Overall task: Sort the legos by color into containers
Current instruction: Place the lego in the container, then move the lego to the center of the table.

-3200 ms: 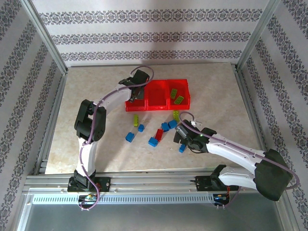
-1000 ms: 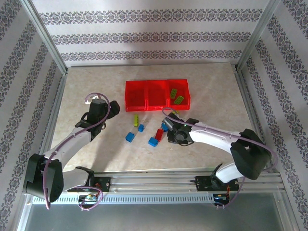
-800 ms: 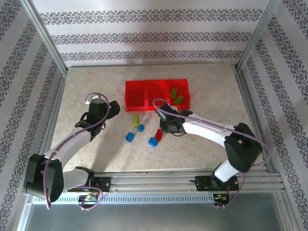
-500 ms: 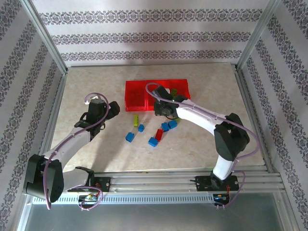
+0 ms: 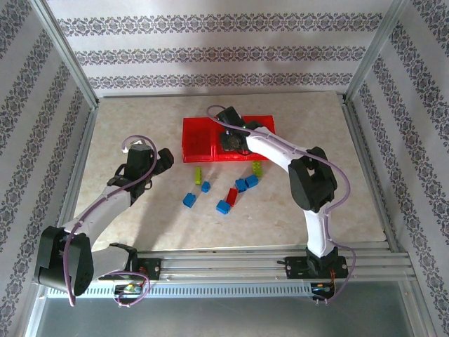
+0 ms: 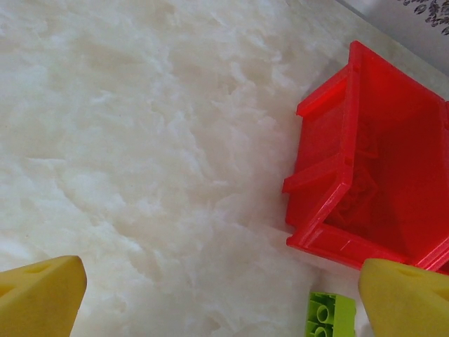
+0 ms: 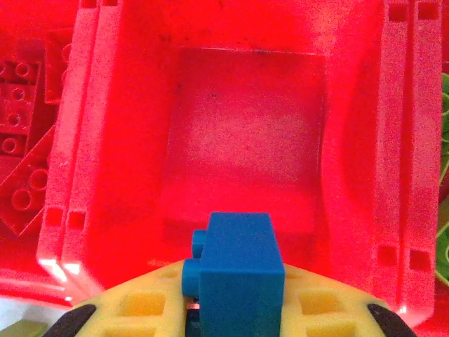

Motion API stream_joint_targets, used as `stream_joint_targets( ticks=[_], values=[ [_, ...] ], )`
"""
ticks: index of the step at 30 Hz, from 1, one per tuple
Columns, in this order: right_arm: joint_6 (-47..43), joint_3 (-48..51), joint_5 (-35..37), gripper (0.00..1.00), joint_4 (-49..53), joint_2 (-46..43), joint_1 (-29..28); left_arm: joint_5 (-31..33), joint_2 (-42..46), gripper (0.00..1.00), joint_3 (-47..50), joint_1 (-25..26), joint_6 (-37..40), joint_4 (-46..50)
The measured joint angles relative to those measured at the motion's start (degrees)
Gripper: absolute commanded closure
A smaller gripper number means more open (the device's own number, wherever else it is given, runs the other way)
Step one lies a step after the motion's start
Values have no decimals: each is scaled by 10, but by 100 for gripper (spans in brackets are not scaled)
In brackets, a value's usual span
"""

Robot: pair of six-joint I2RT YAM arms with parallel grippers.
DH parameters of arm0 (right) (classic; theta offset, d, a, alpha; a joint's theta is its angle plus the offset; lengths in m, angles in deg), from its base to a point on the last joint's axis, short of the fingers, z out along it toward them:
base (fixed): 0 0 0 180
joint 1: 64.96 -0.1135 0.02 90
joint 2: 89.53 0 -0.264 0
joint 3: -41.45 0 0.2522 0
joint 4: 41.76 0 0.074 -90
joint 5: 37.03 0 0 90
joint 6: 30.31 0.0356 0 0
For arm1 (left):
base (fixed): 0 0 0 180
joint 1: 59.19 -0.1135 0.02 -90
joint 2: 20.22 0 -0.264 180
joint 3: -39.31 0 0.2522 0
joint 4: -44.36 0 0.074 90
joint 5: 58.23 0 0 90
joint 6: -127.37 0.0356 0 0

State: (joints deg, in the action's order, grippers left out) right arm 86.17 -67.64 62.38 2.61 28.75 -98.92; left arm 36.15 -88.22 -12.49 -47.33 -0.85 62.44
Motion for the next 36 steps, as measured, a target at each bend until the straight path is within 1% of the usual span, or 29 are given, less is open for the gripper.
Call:
stream_joint_targets(
  ticks=[5,9,17,25,30,33,36],
  values=[
    [-16,-37,0,74,0,33,1,-6,0,0,0,-4,0,0],
    [-27,-58,0,71,5,57,1,-10,0,0,0,-4,0,1],
    [-36,-60,2,59,13,66,1,-12,3,0,0,-7,0,13],
    [-40,-60,2,57,13,65,1,-12,3,0,0,-7,0,13],
    [-39,-53,4,54,14,37,-3,-13,3,0,0,-7,0,13],
    [-36,-36,11,52,12,-4,-12,-13,3,0,0,-8,0,13],
    [-20,-6,20,46,9,-53,-19,-14,3,0,0,-8,0,13]
  ],
)
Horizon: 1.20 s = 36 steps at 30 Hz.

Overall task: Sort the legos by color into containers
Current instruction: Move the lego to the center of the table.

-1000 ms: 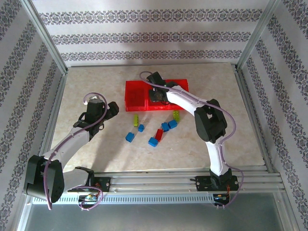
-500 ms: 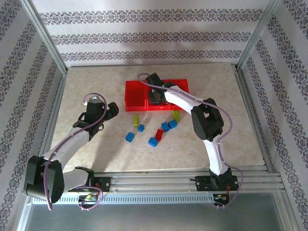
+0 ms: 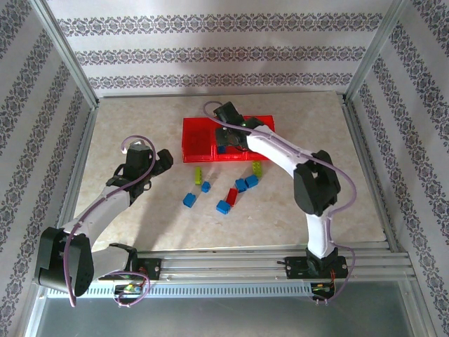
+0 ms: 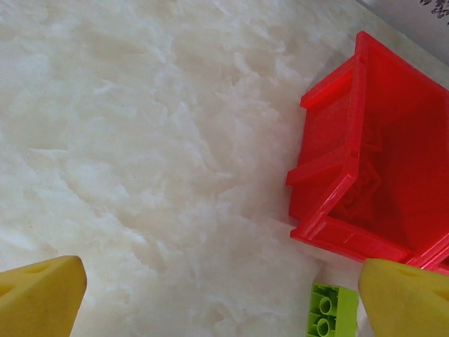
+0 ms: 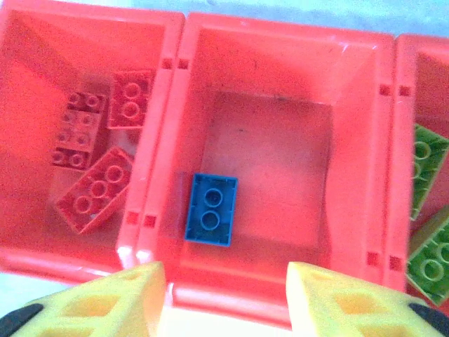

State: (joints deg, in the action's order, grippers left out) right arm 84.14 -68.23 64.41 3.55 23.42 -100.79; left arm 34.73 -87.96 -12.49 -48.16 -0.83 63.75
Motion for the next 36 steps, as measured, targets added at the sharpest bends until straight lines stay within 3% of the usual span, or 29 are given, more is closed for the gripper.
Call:
stream_joint_targets(
  ticks=[8,17,21,36],
  values=[
    [73,140,36,30,-3,-103,-3,0,0,0,0,-3,0,-1],
    [151,264,46,18,16,-140,1,-13,-4,0,0,-3,0,-4],
    [172,280,46,2,20,-140,6,-19,-16,0,0,-3,-1,-10],
    [205,283,46,2,28,-134,28,-26,-20,0,0,-3,-10,-12]
  ],
)
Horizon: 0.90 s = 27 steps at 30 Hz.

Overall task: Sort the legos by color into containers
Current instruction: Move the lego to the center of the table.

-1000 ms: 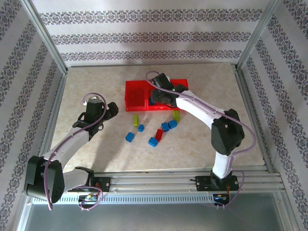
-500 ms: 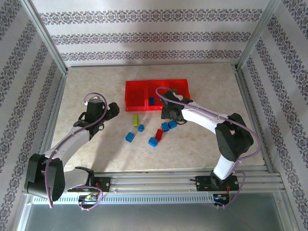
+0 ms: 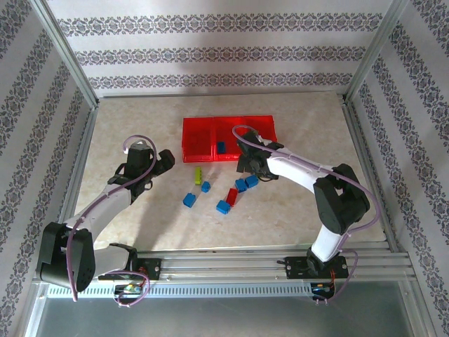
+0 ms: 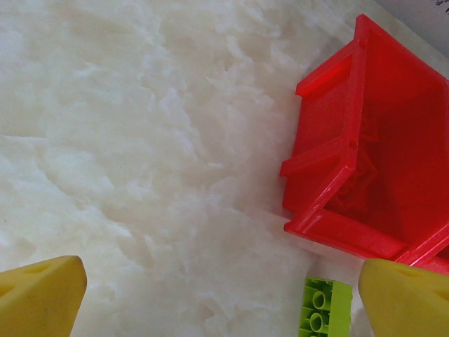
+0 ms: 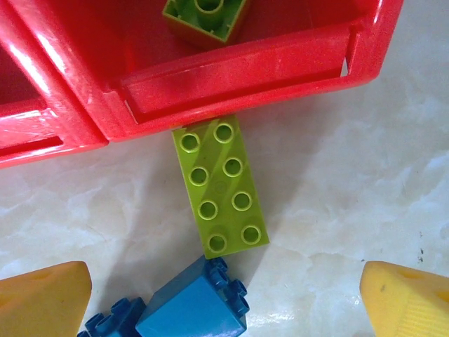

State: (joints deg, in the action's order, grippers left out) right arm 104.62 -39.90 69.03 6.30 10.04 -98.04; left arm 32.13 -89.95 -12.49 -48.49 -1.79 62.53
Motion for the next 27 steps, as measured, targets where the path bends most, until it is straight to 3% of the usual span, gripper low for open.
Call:
stream_joint_targets(
  ticks=[27],
  values=[
    [28,58,-11,2,-3,15,3,-2,0,0,0,0,-5,0]
  ],
)
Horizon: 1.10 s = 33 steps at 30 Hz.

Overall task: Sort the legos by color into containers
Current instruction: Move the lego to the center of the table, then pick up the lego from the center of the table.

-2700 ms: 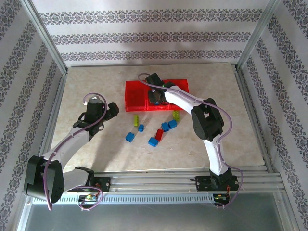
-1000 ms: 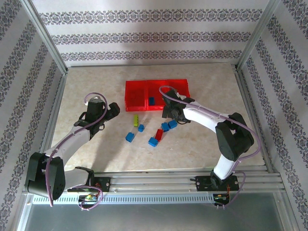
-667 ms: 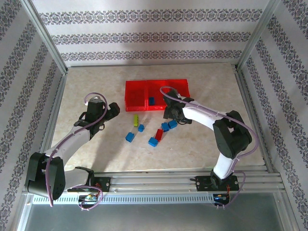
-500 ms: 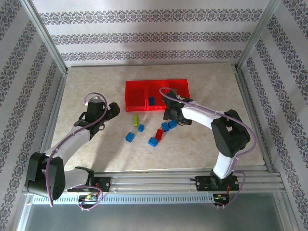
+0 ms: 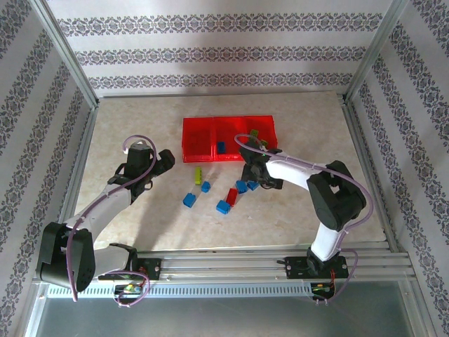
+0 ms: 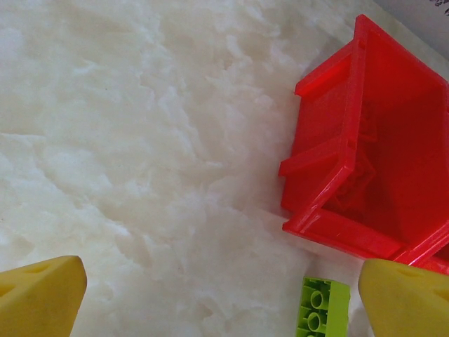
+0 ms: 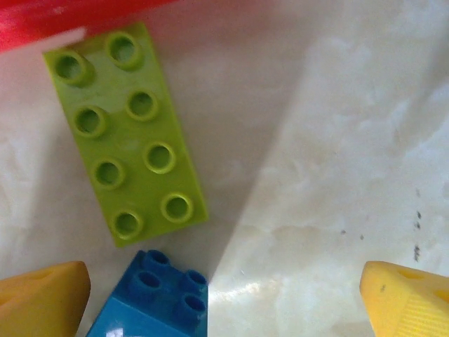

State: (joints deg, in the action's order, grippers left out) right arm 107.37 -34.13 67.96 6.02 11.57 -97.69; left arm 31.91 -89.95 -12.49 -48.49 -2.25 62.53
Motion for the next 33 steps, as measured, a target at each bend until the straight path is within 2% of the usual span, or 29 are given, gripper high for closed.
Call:
stream_joint_targets(
  ticks=[5,8,13,20,33],
  values=[
    [5,28,-10,2,-1,-23,0,0,0,0,0,0,-2,0],
    [7,44,-16,7,-2,-36,-2,0,0,0,0,0,-3,0],
    [7,61,-26,18,-7,-45,-2,-2,0,0,1,0,-4,-1],
    [-1,66,-45,39,-19,-45,-2,-2,1,0,5,0,-4,-2],
    [-12,66,-74,60,-46,-28,0,-1,8,0,8,0,-4,-2]
  ],
)
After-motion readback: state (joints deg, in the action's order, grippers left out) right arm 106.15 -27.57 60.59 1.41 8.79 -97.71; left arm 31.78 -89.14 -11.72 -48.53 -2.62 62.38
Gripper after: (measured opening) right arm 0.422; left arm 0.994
